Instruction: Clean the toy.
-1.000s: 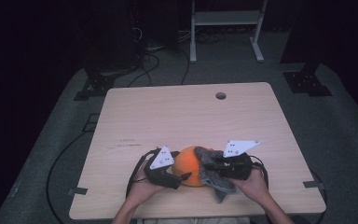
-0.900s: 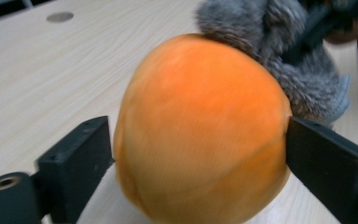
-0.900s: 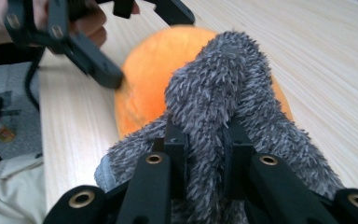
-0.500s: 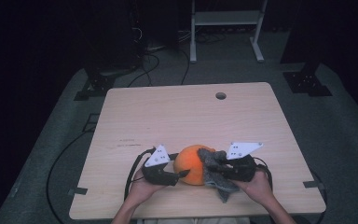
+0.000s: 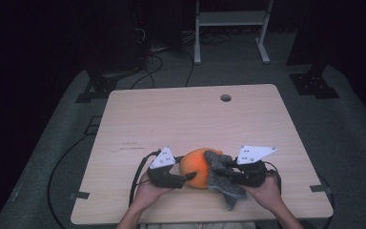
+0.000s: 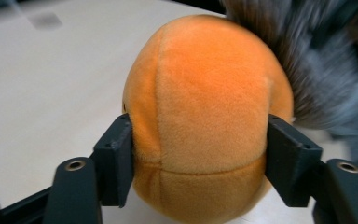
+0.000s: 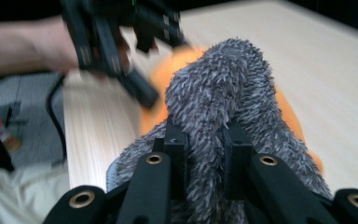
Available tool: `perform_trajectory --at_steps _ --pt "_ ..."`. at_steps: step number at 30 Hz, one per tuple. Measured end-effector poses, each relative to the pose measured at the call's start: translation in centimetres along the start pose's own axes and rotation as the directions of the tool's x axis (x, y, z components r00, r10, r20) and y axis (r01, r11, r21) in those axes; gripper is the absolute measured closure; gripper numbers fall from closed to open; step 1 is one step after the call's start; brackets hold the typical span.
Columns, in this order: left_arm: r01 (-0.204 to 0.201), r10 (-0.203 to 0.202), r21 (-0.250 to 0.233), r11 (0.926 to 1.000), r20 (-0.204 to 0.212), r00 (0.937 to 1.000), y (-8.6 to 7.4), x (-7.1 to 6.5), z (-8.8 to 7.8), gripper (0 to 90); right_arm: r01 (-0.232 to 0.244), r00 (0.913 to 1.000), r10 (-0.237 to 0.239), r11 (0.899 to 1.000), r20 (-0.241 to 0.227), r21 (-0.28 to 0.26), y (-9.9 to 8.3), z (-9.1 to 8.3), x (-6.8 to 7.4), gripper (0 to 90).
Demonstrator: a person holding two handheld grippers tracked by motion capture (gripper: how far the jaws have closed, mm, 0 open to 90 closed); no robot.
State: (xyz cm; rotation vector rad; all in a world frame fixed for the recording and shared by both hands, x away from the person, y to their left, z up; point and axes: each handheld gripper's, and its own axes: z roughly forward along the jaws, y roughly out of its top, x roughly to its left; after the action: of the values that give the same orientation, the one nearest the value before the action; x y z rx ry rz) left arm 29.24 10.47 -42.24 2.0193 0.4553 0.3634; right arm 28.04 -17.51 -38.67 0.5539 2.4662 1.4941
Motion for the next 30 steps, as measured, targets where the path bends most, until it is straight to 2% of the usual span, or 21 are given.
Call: perform_trajectory --at_steps 1,3,4,5,6,7,8,10,12,13,14,15,16,18,19,20,22,24,26,28,30 --pt "-0.016 0.016 0.01 0.9998 0.0 0.9999 0.1 -0.1 0.0 34.8 0.015 0.9999 -0.015 1.0 0.004 0.001 0.4 0.2 0.2 75.4" --pt "-0.007 0.007 0.025 0.9997 0.006 1.0 -0.1 -0.1 0.0 31.3 0.032 0.9994 -0.032 0.999 0.011 0.036 0.5 1.1 0.2 75.4" --pt "0.013 -0.013 0.026 0.9996 0.025 0.9996 -0.3 0.2 0.0 25.7 0.023 0.9997 -0.023 0.999 0.006 0.048 0.2 1.4 0.1 75.5" --pt "0.064 -0.065 0.018 0.9978 0.053 0.9965 -0.5 0.5 0.2 19.3 0.022 0.9998 -0.022 0.998 0.002 0.059 -0.2 1.6 0.1 75.6" --pt "0.089 -0.09 0.013 0.9959 0.064 0.9939 -0.5 0.7 0.2 17.0 0.017 0.9999 -0.017 0.998 0.0 0.066 -0.6 1.5 0.0 75.6" --pt "0.105 -0.106 0.008 0.9944 0.072 0.9918 -0.5 0.9 0.2 17.0 0.008 1.0 -0.008 0.998 0.001 0.065 -0.7 1.5 -0.1 75.5" --pt "0.102 -0.103 0.009 0.9947 0.063 0.9927 -0.4 0.7 0.4 17.9 0.001 1.0 -0.001 0.998 0.003 0.065 -0.6 1.3 -0.1 75.6" --pt "0.069 -0.069 0.008 0.9976 0.038 0.9969 -0.2 0.2 0.5 25.7 0.007 0.9999 -0.008 0.999 0.008 0.052 -0.1 1.3 0.3 75.6" --pt "0.031 -0.031 0.019 0.9993 0.015 0.9994 0.0 -0.2 0.5 31.5 0.054 0.9985 -0.054 0.997 -0.012 0.048 0.9 1.9 1.7 75.5" --pt "0.025 -0.025 0.028 0.9993 0.009 0.9996 -0.1 -0.2 0.4 33.4 0.087 0.9962 -0.087 0.994 -0.002 0.067 1.2 2.3 2.3 75.6" --pt "0.038 -0.039 0.028 0.9989 0.012 0.9992 -0.3 0.0 0.3 34.2 0.109 0.994 -0.11 0.991 0.007 0.079 1.3 2.5 2.5 75.6" --pt "0.057 -0.058 0.029 0.9979 0.014 0.9982 -0.5 0.3 0.1 34.6 0.105 0.9942 -0.106 0.991 0.012 0.083 1.1 2.6 2.4 75.7" --pt "0.078 -0.078 0.028 0.9966 0.017 0.9968 -0.7 0.6 0.0 34.6 0.091 0.9956 -0.092 0.992 0.015 0.082 0.8 2.4 2.0 75.8" --pt "0.117 -0.118 0.021 0.9929 0.035 0.9925 -0.9 1.0 -0.1 33.1 0.063 0.9963 -0.069 0.993 0.052 0.102 -0.1 1.8 0.9 75.9" --pt "0.139 -0.14 0.015 0.9901 0.071 0.9876 -0.9 1.3 0.0 29.5 0.04 0.997 -0.047 0.993 0.061 0.109 -0.6 1.5 0.3 75.9" --pt "0.153 -0.154 0.013 0.9881 0.088 0.9842 -0.8 1.3 0.1 23.3 0.018 0.9976 -0.026 0.994 0.064 0.11 -1.0 1.3 -0.1 75.8" --pt "0.152 -0.153 0.017 0.9882 0.077 0.9852 -0.6 1.2 0.3 21.1 0.005 0.9983 -0.011 0.995 0.057 0.096 -1.0 1.3 0.0 75.8" --pt "0.134 -0.135 0.012 0.9909 0.058 0.9892 -0.6 0.9 0.3 25.9 0.041 0.9984 -0.044 0.996 0.036 0.08 -0.4 1.7 0.8 75.6" --pt "0.097 -0.098 0.021 0.995 0.035 0.9946 -0.6 0.7 0.1 30.6 0.068 0.9974 -0.069 0.995 0.019 0.074 0.3 2.2 1.6 75.4" --pt "0.105 -0.106 0.026 0.9941 0.042 0.9935 -0.8 1.0 -0.2 33.4 0.091 0.9952 -0.094 0.992 0.028 0.088 0.4 2.5 1.8 75.4" --pt "0.122 -0.123 0.025 0.9922 0.065 0.9902 -1.0 1.3 -0.3 32.3 0.057 0.997 -0.062 0.993 0.047 0.099 -0.3 2.0 1.0 75.6"
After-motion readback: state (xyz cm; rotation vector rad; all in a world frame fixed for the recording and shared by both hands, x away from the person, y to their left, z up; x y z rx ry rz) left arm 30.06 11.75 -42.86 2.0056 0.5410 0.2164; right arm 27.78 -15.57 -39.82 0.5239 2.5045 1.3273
